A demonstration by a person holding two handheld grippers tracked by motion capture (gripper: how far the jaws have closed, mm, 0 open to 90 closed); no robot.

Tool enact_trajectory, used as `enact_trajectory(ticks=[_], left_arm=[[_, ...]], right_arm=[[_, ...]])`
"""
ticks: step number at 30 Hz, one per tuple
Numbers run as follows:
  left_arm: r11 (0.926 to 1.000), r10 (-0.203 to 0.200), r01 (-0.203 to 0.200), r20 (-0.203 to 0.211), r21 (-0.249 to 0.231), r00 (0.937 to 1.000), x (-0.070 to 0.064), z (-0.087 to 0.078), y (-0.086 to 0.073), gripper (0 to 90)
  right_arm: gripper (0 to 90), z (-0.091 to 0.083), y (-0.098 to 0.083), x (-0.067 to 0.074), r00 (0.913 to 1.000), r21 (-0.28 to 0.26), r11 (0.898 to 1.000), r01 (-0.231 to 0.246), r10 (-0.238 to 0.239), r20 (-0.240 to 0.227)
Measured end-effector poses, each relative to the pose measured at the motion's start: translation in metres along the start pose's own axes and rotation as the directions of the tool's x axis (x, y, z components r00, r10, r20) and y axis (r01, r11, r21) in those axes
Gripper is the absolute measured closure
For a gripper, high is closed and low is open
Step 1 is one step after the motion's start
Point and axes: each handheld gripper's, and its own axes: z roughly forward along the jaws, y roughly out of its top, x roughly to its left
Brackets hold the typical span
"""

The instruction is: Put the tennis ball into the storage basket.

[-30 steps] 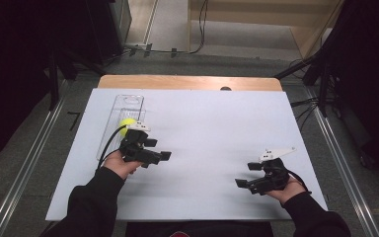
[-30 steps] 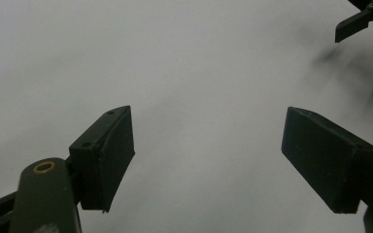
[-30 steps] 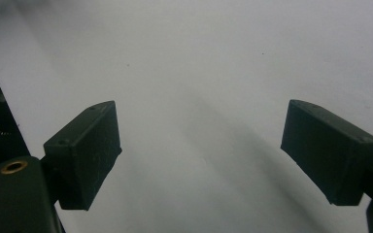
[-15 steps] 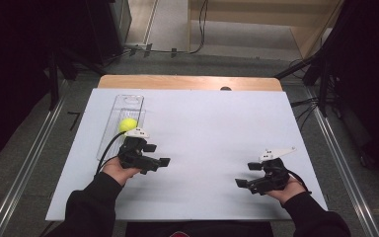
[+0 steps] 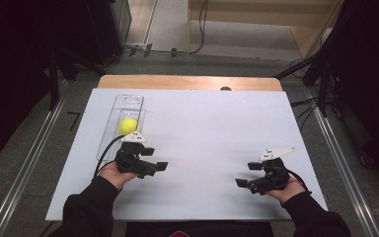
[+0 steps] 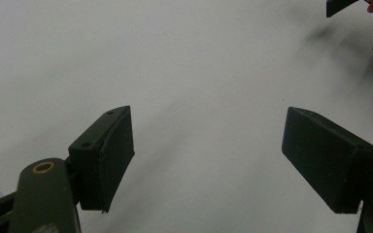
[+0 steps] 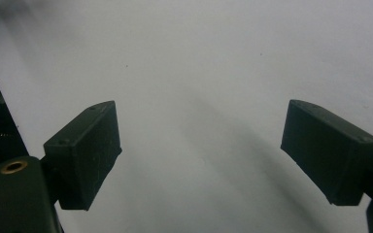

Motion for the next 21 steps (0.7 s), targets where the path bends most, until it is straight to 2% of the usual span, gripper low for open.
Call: enact_trajectory(ticks=[12,21], left_arm=[[0.9999,-0.013,0.013,0.016,0.005,0.9998,-0.002,-0.006,-0.011,19.9],[0.9998,0.001,-0.002,0.021,0.02,0.9998,-0.003,-0.009,-0.017,19.9]], right_arm=[[12.2,0.0,0.0,0.0,1.0,0.002,1.0,0.0,0.0,0.004],[12.2,0.0,0.0,0.0,1.0,0.0,1.0,-0.003,0.003,0.006]])
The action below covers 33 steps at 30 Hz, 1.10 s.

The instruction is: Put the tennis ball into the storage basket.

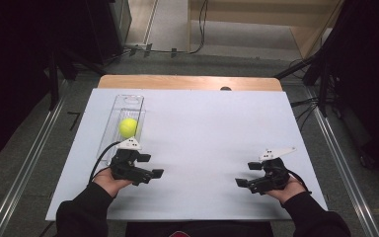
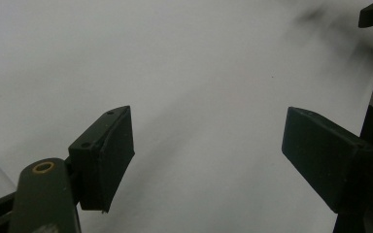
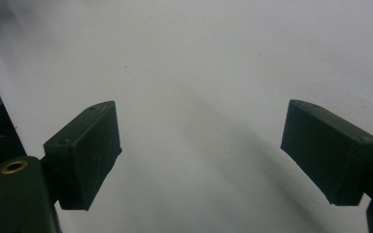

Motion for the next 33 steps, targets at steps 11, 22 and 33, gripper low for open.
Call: enact_trajectory(ticks=[11,22,33], left_arm=[[0.9999,0.009,-0.009,0.004,0.012,1.0,-0.0018,-0.0018,-0.0063,19.9],[0.9999,0.011,-0.011,0.005,0.011,0.9999,-0.0021,-0.0033,-0.0094,19.9],[0.9998,0.014,-0.014,0.005,0.011,0.9999,-0.0015,-0.0036,-0.0094,19.9]], right_arm=[[12.2,-0.0001,0.0,0.0001,1.0,-0.002,1.0,-0.005,0.005,0.004],[12.2,-0.0003,-0.0002,-0.0002,1.0,-0.003,1.0,-0.008,0.008,0.003],[12.2,-0.0003,-0.0002,-0.0002,1.0,-0.004,1.0,-0.007,0.007,0.003]])
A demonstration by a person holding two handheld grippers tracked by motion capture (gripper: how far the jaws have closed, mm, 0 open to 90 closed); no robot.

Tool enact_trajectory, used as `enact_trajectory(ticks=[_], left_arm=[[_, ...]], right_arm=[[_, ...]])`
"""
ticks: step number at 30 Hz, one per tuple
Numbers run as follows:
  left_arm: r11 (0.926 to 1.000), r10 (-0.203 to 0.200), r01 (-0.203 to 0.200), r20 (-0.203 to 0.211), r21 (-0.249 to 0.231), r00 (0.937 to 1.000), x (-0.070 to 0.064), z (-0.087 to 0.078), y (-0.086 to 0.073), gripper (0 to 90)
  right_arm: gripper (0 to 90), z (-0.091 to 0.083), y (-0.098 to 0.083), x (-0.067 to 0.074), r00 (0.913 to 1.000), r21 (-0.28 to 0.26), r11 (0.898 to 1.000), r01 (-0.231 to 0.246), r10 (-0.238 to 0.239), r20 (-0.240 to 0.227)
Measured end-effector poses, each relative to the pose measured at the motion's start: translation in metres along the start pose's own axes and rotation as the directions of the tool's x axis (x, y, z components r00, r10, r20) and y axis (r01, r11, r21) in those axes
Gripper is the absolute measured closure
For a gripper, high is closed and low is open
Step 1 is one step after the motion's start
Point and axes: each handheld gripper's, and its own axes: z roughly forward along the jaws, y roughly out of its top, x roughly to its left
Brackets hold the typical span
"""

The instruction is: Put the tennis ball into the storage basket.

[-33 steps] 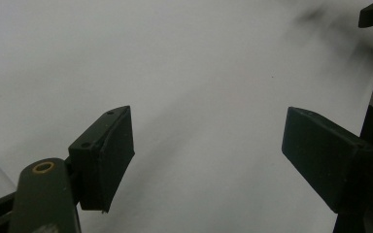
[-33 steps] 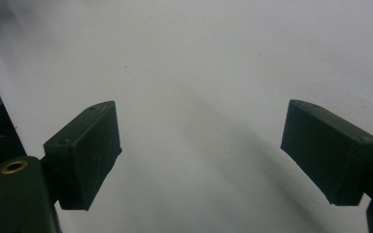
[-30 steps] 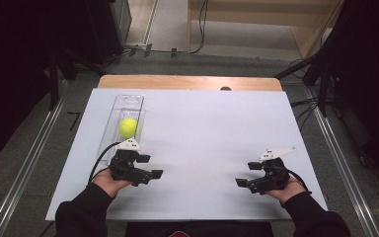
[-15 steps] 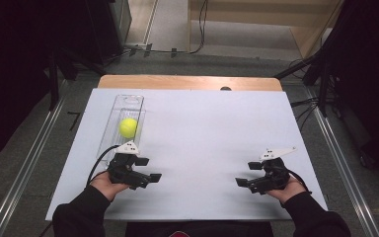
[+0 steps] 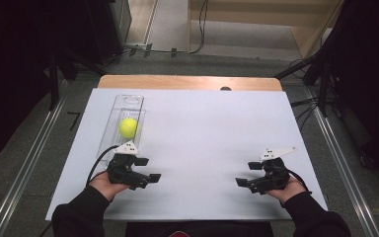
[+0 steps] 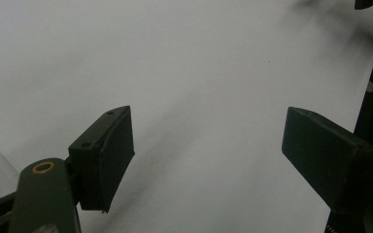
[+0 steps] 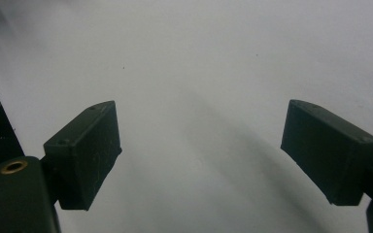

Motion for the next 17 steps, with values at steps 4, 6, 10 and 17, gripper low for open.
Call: enact_trajectory(ticks=[4,6,10,17], left_arm=[[1.0,0.001,-0.001,0.0,0.0,1.0,0.0,0.0,-0.0001,19.9],[1.0,0.0,0.0,0.0,0.0,1.0,0.0,-0.0001,0.0,19.9],[1.0,-0.001,0.001,-0.001,-0.001,1.0,0.0,-0.0002,-0.0002,19.9],[1.0,0.0,0.0,-0.007,-0.001,1.0,0.0003,-0.0004,0.0003,19.9]], right_arm=[[12.2,0.0001,0.0,0.0,1.0,0.0,1.0,0.0,0.0,0.0],[12.2,0.0001,0.0,0.0001,1.0,0.0,1.0,0.0,0.0,0.001],[12.2,0.0001,0.0,0.0,1.0,0.0,1.0,0.0,0.0,0.001],[12.2,0.0004,-0.0001,-0.0006,0.9999,-0.004,1.0,-0.003,0.003,0.011]])
